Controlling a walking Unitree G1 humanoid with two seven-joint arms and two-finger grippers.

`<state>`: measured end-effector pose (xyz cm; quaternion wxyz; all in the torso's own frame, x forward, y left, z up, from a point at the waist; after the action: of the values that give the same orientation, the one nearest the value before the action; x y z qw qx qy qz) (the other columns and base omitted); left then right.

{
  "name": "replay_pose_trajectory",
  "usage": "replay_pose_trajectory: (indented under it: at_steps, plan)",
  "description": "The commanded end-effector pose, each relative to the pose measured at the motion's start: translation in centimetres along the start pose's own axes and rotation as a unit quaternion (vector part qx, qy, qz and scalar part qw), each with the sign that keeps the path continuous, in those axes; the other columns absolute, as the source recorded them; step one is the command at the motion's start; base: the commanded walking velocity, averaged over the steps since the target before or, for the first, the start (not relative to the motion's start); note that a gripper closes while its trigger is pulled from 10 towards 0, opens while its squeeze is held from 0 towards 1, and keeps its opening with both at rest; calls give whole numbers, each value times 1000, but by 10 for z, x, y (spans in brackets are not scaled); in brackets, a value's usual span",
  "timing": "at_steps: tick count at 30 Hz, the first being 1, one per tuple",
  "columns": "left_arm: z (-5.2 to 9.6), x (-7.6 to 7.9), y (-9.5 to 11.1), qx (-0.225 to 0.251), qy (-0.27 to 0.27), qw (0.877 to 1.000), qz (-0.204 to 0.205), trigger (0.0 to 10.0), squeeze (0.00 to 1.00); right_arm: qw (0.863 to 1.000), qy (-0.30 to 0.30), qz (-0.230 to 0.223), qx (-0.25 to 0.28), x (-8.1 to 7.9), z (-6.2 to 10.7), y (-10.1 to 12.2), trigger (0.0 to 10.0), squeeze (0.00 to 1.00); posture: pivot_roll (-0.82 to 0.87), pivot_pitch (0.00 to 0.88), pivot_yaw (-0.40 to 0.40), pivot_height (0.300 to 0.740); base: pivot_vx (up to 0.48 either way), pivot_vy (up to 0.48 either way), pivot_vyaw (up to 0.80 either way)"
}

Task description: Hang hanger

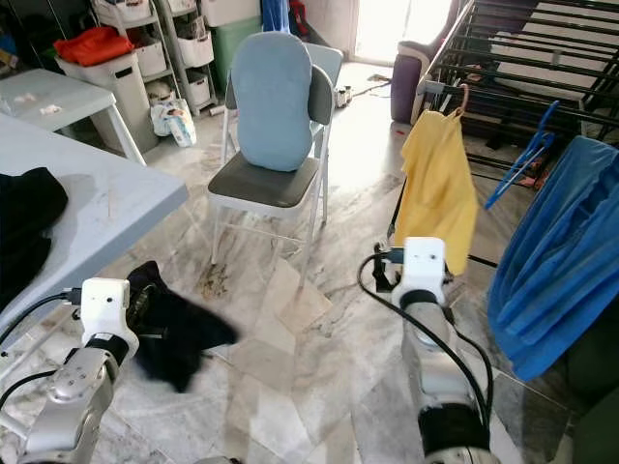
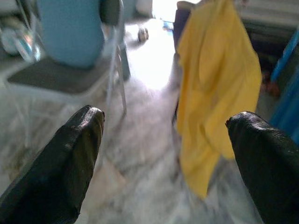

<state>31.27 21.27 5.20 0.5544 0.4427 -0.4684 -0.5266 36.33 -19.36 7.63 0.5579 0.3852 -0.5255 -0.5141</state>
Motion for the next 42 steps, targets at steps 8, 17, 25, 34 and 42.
replay_pose_trajectory:
  at_steps: [8, 17, 25, 34, 42]
  plan:
    - [-14, 0, 28, 51, 1, 999, -17, 10000, 0, 994, 29, 70, 84, -32, -49, 79, 10000, 0, 3, 0, 13, 740, 0, 0, 0]
    - [-11, 4, 19, 39, -3, 999, -4, 10000, 0, 1000, 12, -5, 17, -7, -25, 5, 10000, 0, -24, 0, 13, 740, 0, 0, 0]
    - [-4, -5, 9, 34, 23, 998, 37, 10000, 0, 1000, -4, -17, 3, 36, 21, -31, 10000, 0, -82, 0, 52, 740, 0, 0, 0]
    - [-24, 34, 14, 22, -47, 998, 20, 10000, 0, 1000, 3, -14, 24, 41, 39, -8, 10000, 0, -165, 0, 132, 740, 0, 0, 0]
    - [-27, 12, 12, 30, 13, 999, 37, 10000, 0, 998, 47, -23, 42, 4, 1, 17, 10000, 0, -131, 0, 92, 740, 0, 0, 0]
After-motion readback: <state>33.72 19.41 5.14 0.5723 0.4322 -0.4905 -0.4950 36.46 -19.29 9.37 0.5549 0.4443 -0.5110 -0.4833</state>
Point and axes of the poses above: a point about 5 cm out from each wrist's last joint towards the gripper, its own z axis pointing back from the gripper into the wrist, its own y axis along the axis of the wrist's last joint, x = y × z, the point moved 5 cm from there along -z, pointing out of the wrist towards the gripper, and after that the axes turned 8 degrees about z, right-handed, at the moved point
